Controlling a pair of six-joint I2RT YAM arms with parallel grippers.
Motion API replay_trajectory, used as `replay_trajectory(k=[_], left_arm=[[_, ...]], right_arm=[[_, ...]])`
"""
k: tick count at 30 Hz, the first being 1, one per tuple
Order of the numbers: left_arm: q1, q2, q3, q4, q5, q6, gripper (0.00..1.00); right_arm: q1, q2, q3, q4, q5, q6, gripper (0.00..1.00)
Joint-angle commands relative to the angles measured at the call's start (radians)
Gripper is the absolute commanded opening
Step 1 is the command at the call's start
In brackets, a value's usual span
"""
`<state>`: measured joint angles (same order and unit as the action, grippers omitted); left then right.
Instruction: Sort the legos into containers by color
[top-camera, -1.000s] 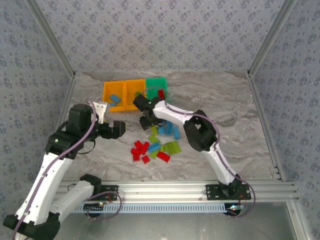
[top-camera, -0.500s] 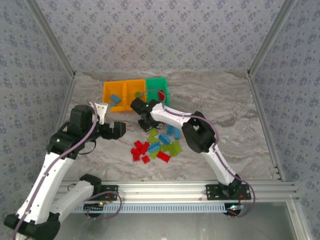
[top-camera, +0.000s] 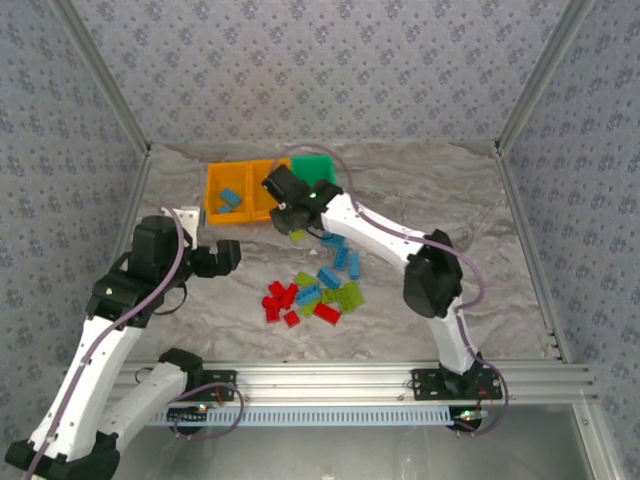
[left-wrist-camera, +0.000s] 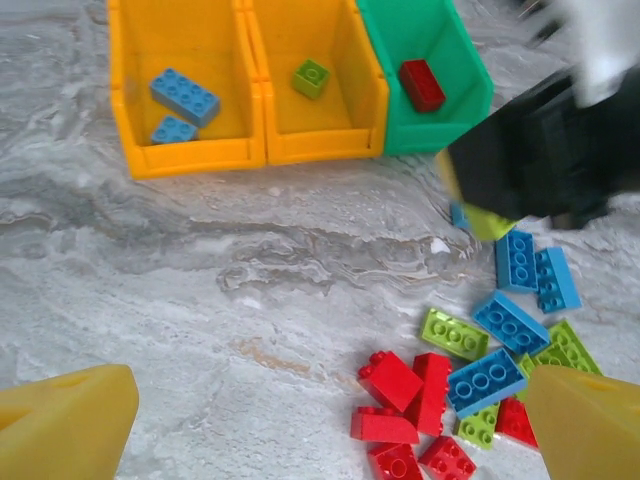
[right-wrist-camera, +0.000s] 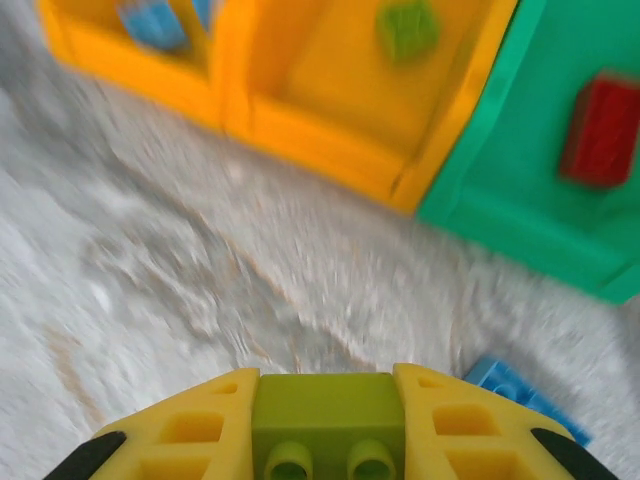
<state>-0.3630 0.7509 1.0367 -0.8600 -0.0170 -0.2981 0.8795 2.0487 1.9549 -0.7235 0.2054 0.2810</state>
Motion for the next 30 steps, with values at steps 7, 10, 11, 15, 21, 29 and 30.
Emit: replay_trajectory(k=[7, 10, 11, 15, 21, 29, 30], left_arm=[[-0.008, -0.018, 0.012, -0.011, -0.056, -0.048, 0.99], [-0.008, -0.018, 0.000, -0.011, -0.042, -0.054, 0.99], [-0.008, -0.019, -0.005, -0.010, -0.038, -0.055, 0.99], [-0.008, -0.015, -0.031, 0.002, -0.021, -0.056, 0.99], [-0.008, 0.008, -0.043, 0.004, -0.001, -0.064, 0.99], [-0.008, 0.023, -0.056, 0.037, 0.018, -0.098, 0.99], [-0.008, 0.025, -0.057, 0.039, 0.024, -0.102, 0.99]], right_arm=[[-0.035, 0.166, 0.174, 0.293, 0.170, -0.128, 0.21], [-0.048, 0.282, 0.275, 0.334, 0.187, -0.170, 0.21], [-0.052, 0.314, 0.300, 0.350, 0.187, -0.181, 0.21], [-0.060, 0.474, 0.474, 0.384, 0.179, -0.260, 0.22], [-0.050, 0.625, 0.719, 0.324, 0.162, -0.330, 0.37], [-0.065, 0.517, 0.674, 0.268, 0.085, -0.341, 0.59], [-0.067, 0.505, 0.665, 0.258, 0.063, -0.343, 0.81]])
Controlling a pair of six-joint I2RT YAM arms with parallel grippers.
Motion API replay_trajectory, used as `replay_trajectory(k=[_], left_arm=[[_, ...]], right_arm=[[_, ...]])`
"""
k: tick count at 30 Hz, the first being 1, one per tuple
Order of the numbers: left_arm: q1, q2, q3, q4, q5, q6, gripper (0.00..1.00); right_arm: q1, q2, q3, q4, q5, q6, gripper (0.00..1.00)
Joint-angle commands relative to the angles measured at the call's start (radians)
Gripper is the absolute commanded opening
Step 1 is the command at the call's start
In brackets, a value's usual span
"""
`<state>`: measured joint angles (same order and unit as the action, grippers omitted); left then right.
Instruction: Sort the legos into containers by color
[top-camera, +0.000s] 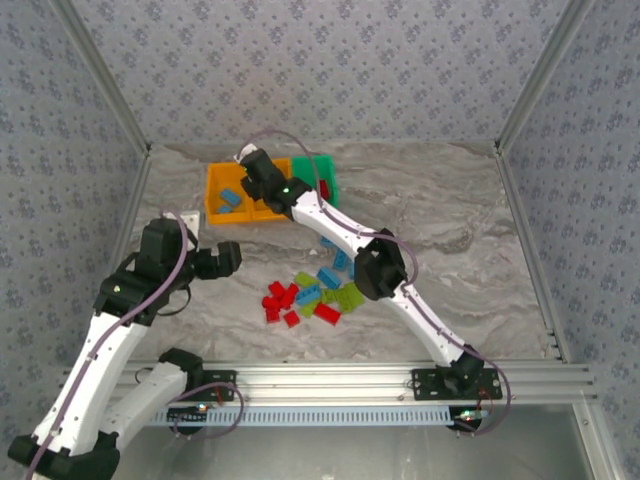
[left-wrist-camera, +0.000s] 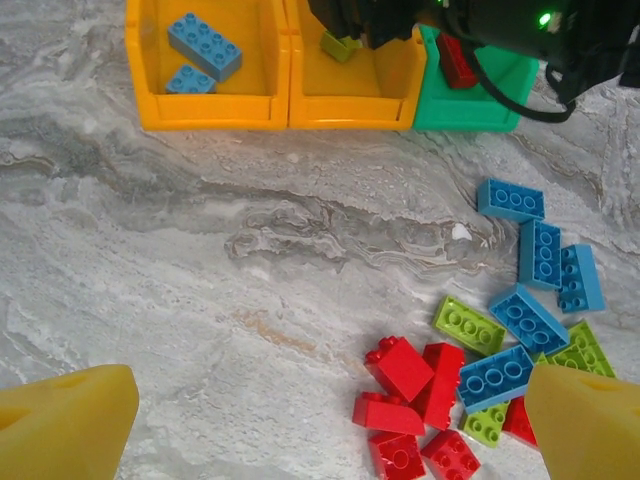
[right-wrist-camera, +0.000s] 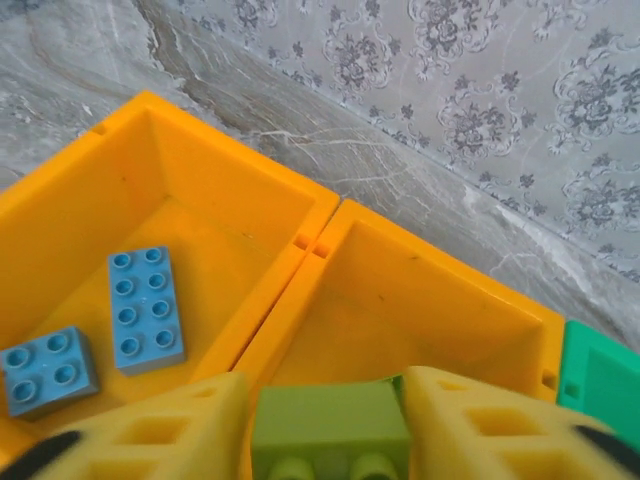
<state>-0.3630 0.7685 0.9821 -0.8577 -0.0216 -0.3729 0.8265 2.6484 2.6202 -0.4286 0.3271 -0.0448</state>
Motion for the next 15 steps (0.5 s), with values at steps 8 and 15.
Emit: replay_trajectory(k=[8, 15], left_arm=[[-0.008, 0.021, -0.008, 0.036, 0.043, -0.066, 0.99], [-0.051, 0.114, -0.037, 0.031, 0.064, -0.196, 0.99]], right_arm=[[-0.011, -0.265, -0.014, -0.294, -0.011, 0.006, 0.97], [-0.007, -0.747, -0.501, -0.493, -0.161, 0.128, 0.98]])
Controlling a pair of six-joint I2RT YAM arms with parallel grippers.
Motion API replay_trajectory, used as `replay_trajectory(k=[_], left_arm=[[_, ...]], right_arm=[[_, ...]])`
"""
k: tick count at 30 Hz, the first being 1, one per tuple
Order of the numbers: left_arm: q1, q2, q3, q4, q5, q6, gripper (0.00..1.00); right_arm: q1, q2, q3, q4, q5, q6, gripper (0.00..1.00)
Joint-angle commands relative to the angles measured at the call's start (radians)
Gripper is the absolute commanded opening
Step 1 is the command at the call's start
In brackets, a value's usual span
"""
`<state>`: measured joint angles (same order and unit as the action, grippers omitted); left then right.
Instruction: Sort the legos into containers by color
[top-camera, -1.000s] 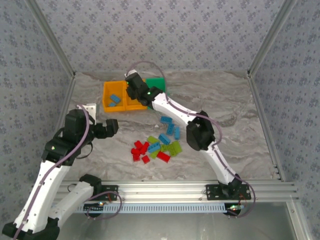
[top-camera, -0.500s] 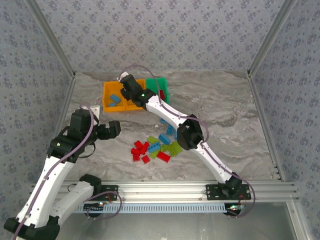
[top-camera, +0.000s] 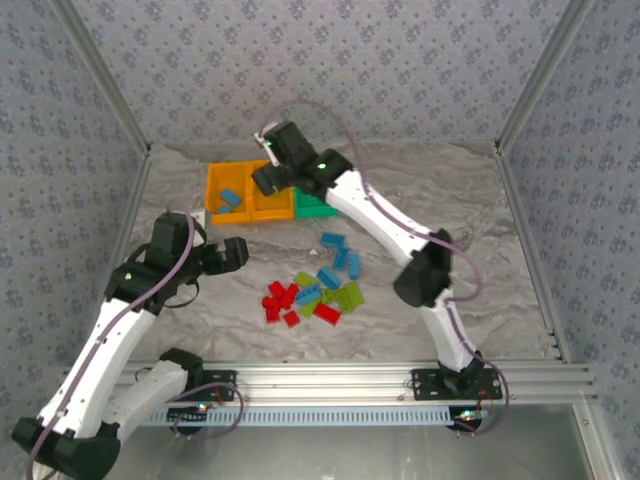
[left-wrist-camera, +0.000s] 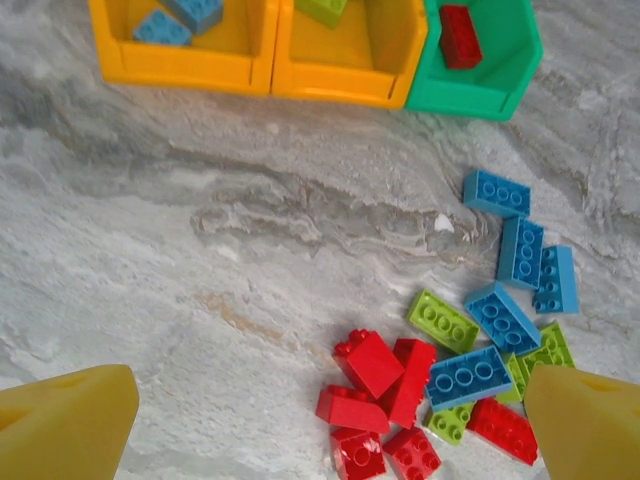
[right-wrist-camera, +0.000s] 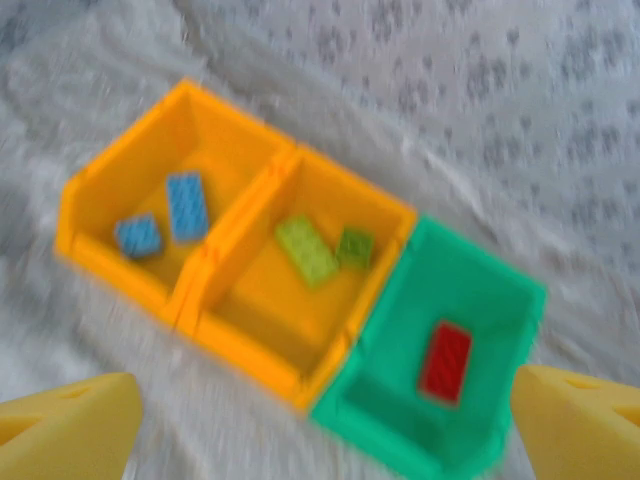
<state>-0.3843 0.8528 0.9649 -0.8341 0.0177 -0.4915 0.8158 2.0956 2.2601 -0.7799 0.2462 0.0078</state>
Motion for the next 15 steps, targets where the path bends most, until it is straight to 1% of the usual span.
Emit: replay_trajectory(k=[1, 4, 7, 10, 12, 15], left_arm=[[-0.056, 0.051, -0.027, 0.020, 0.015, -0.101, 0.99], [-0.149, 0.131, -0.047, 0.075, -0.017, -0.173, 0.99], [-0.239, 0.241, -0.064, 0.137, -0.045, -0.225, 0.98], [-0.297, 0.363, -0.066, 0.197, -0.069, -0.250, 0.93], [-0.312, 0.431, -0.071, 0.231, -0.070, -0.280, 0.87], [-0.317, 0.503, -0.090, 0.275, -0.062, -0.362, 0.80]], right_arm=[[0.009, -0.302, -0.280, -0.124, -0.106, 0.104, 0.98], [0.023, -0.602, -0.600, -0.080, -0.178, 0.195, 1.00], [0.031, -0.828, -0.801, -0.096, -0.214, 0.298, 1.00], [0.042, -0.989, -0.922, -0.138, -0.202, 0.398, 1.00], [0.044, -1.063, -0.968, -0.164, -0.181, 0.440, 1.00], [0.043, -1.136, -1.018, -0.189, -0.111, 0.480, 1.00]])
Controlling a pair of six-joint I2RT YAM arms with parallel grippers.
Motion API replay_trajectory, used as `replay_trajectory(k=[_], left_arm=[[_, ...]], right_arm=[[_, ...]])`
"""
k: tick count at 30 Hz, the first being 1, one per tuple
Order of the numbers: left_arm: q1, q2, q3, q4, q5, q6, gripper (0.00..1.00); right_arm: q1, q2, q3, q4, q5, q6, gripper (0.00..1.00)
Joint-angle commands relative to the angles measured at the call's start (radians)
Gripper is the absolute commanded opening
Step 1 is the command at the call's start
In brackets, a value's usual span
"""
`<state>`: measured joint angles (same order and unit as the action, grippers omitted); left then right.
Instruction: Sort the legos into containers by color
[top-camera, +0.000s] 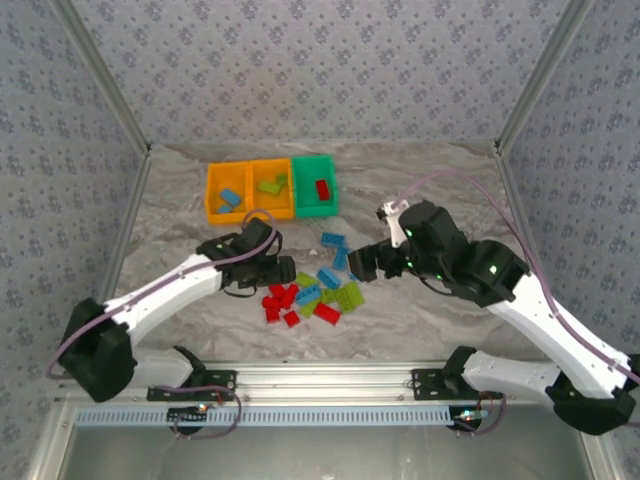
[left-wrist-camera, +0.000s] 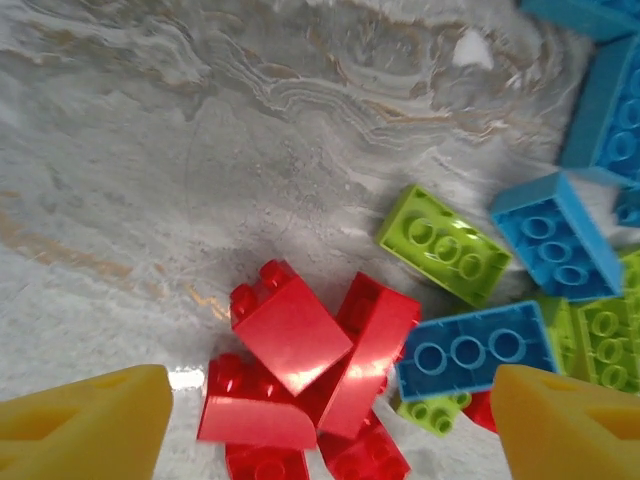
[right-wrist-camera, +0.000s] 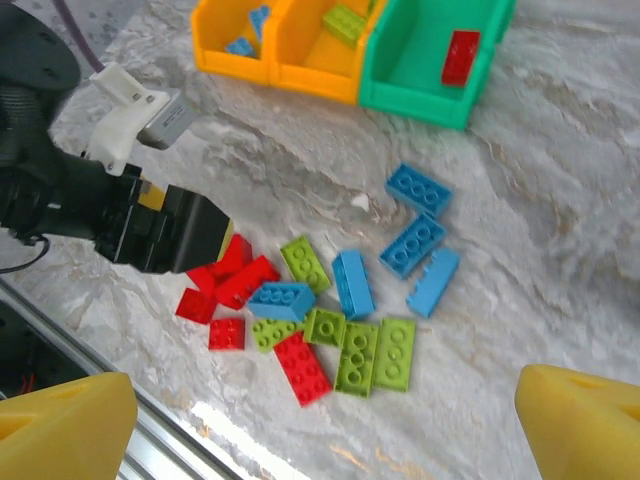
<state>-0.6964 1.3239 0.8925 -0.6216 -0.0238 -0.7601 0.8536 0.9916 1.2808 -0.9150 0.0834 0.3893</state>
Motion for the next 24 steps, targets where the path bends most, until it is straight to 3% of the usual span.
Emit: replay_trajectory(k=[1, 5, 10, 24], left_arm=[[-0.003, 0.049, -0.022, 0.067, -0.025, -0.126, 0.78], [-0.004, 0.085, -0.034, 0.044, -0.062, -0.212, 0.73], [-0.002, 0.145, -0.053, 0.091, -0.012, -0.231, 0.73], [-0.003, 0.216, -0.070, 0.114, 0.000, -0.260, 0.51]], right_arm=[[0.004, -0.047, -0.048, -0.059, 0.073, 0.111, 1.00], [0.001, -0.054, -0.064, -0.063, 0.091, 0.136, 1.00], [0.005, -0.017, -0.062, -0.051, 0.052, 0.138, 1.00], [0.063, 0.080, -0.023, -0.109, 0.007, 0.159, 1.00]])
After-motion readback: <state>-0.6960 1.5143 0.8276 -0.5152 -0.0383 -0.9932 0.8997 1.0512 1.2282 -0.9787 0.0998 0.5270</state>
